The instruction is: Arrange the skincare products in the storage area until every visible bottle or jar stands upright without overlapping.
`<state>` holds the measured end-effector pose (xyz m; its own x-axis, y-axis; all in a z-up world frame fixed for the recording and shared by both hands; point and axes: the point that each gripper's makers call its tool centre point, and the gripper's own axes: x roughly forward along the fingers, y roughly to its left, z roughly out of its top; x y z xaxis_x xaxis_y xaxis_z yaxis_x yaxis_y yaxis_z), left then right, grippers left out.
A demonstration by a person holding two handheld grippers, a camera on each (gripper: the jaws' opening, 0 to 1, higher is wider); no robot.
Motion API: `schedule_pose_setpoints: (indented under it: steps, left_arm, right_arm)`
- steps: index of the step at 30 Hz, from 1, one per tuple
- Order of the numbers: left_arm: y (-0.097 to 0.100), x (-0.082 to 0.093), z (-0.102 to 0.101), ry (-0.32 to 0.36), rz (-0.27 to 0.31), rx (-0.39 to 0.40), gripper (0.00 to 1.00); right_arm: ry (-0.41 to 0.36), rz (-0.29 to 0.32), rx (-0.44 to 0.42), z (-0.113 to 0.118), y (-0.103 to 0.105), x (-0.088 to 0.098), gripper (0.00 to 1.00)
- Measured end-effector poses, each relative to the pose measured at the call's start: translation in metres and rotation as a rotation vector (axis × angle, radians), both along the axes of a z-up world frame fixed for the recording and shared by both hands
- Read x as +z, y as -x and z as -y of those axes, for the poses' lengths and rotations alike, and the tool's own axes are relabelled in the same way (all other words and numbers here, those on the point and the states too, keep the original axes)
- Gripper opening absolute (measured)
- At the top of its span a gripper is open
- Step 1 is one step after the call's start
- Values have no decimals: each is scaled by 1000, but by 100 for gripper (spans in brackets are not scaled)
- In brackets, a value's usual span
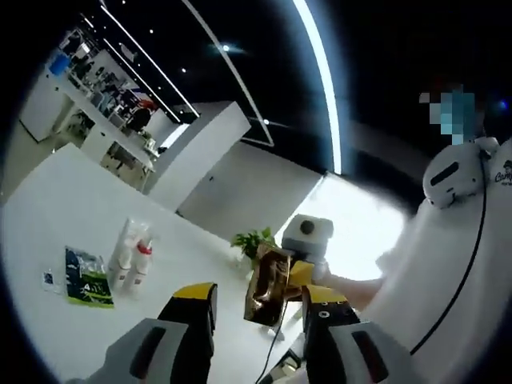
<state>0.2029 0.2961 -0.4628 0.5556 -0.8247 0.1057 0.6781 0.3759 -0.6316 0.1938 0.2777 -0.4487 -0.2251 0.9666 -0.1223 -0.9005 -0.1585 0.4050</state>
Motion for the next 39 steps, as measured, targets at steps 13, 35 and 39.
schedule_pose_setpoints:
  steps: [13,35,39]
  left_arm:
    - [-4,12,-1,-3,29,48,1]
    - [-13,12,49,-18,-6,-58,1]
    - [-16,10,51,-39,-19,-61,2]
  right_arm:
    - [-86,-102,-80,-10,-21,9,7]
    - [-108,-124,-204,3,-28,13,3]
    - [-97,-65,-224,6,-32,13,2]
